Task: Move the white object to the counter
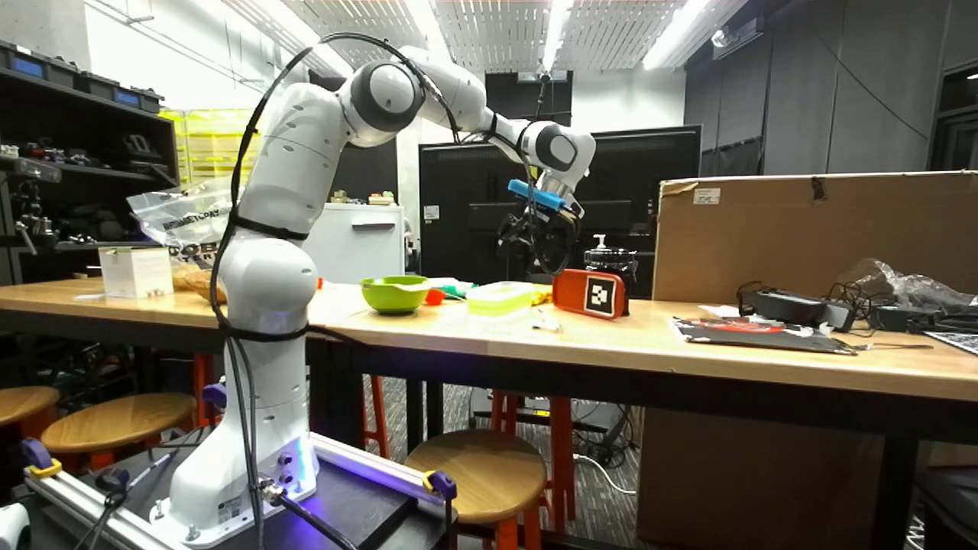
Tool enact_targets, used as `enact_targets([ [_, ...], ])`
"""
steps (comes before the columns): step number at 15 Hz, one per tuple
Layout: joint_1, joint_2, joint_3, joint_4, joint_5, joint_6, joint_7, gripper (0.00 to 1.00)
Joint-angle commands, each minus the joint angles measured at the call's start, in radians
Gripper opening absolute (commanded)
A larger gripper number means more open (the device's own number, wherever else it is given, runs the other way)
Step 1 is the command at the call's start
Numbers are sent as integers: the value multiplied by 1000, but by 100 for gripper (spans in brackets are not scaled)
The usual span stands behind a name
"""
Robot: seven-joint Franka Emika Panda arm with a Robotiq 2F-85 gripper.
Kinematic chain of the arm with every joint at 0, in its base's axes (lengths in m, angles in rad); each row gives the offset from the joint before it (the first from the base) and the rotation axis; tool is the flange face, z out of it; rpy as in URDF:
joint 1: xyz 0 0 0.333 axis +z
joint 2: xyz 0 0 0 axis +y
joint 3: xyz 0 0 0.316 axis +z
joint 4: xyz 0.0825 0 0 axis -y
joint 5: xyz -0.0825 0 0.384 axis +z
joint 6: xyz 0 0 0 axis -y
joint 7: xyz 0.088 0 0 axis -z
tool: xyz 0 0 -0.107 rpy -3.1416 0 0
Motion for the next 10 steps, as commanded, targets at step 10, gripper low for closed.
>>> enact_targets([
  [10,239,-64,105,-70,-241,263,-4,100],
])
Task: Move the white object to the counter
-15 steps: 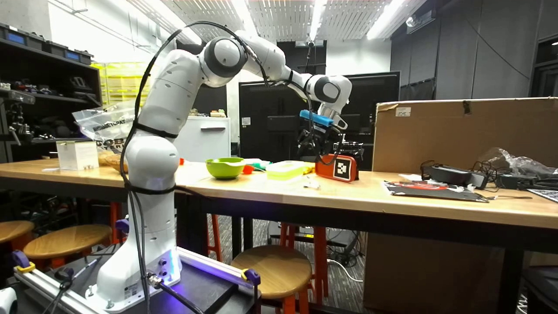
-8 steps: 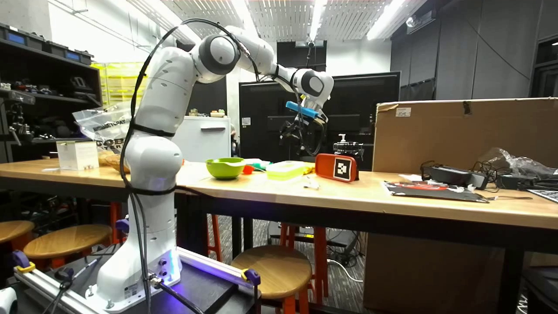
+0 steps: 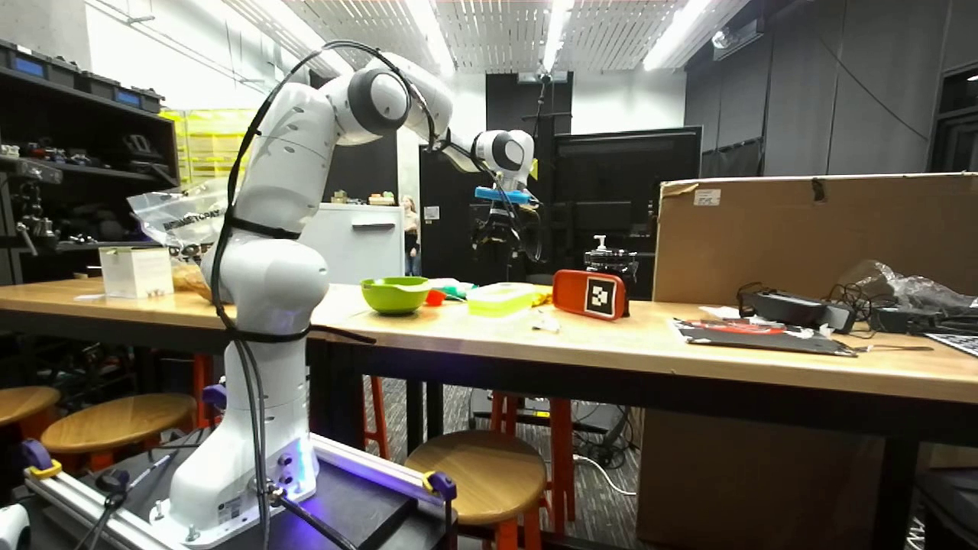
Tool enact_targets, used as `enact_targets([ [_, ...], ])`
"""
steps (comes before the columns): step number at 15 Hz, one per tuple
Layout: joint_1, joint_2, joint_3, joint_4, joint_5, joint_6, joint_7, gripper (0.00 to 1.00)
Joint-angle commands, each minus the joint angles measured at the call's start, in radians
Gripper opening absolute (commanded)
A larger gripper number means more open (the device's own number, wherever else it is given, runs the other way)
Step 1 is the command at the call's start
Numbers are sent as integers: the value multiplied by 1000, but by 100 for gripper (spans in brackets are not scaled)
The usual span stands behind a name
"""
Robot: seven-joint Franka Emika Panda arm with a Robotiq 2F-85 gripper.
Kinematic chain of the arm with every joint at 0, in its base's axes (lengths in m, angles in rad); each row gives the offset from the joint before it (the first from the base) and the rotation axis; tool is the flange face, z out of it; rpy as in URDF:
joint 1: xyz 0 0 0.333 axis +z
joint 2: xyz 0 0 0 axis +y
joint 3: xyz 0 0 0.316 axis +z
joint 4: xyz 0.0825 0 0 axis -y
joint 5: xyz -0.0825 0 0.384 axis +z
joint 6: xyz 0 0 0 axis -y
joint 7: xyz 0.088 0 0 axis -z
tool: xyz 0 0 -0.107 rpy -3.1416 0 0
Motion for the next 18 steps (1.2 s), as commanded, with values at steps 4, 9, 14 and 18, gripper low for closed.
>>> enact_targets([
  [4,91,-29,65,-44,-52,193,5,100],
  [9,141,-29,99,-29,-54,242,29,100],
  [14,165,-65,110,-57,-48,242,77,100],
  [18,161,-35,110,-22,-30,231,62,100],
])
